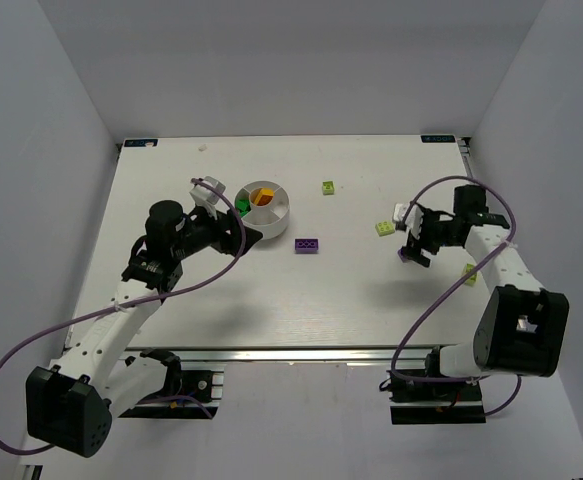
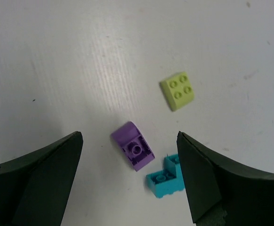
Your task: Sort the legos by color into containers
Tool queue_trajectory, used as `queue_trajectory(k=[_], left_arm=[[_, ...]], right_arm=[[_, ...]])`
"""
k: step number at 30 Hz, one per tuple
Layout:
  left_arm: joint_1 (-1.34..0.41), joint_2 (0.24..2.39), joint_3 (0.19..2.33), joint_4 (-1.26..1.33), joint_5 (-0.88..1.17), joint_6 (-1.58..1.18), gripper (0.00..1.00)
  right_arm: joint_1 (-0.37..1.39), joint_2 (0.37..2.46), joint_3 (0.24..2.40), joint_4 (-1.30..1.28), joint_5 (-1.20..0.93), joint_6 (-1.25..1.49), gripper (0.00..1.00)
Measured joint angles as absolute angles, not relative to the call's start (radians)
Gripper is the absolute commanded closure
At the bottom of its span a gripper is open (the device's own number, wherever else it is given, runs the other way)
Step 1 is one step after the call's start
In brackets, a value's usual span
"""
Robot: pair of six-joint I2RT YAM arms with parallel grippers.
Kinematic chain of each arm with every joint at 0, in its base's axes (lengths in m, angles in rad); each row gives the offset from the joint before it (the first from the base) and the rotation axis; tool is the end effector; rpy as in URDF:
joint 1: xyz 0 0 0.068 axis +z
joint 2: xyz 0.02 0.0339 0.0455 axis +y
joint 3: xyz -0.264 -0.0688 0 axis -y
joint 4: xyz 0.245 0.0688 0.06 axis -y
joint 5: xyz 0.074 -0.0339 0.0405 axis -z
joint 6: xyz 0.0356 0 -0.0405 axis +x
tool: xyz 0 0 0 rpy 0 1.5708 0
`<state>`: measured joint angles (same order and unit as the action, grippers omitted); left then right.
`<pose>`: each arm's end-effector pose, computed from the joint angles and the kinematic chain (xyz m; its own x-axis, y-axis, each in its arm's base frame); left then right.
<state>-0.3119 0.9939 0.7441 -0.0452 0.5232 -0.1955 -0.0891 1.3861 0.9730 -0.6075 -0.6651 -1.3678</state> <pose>0.2121 -0.0871 0.3019 -0.4115 -0.0441 -0.9104 0.6533 0.6821 -0.3284 0.2742 -0.0024 0.2427 0.0750 -0.7805 -0.6207 -0.8823 0.2381 -0.4061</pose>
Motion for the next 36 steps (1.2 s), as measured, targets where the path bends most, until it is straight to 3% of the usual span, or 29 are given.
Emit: queue_trajectory(k=[4,9,20,36], left_arm=[[-0.312,0.991,0.744,-0.046,0.524,-0.195,0.12],[-0.312,0.973,0.744,-0.046,0.528,-0.192,0.12],[-0.312,0.944,0.744,-0.052,0.527,-0.183,0.11],[-0.312,0.944,0.744,-0.052,0.533,-0.183,0.11]], right_arm=[[-0.071,1.497,1.019,-0.737,-0.692,-1.649,0.16],[-0.05,1.761,1.278,-0.797,-0.69,-1.765,0.18],[0.017,2.016,1.554,-0.888,-0.64,-1.792,0.19],[0.059,2.126,1.597,-0.917,-0.533,-1.757,0.28]])
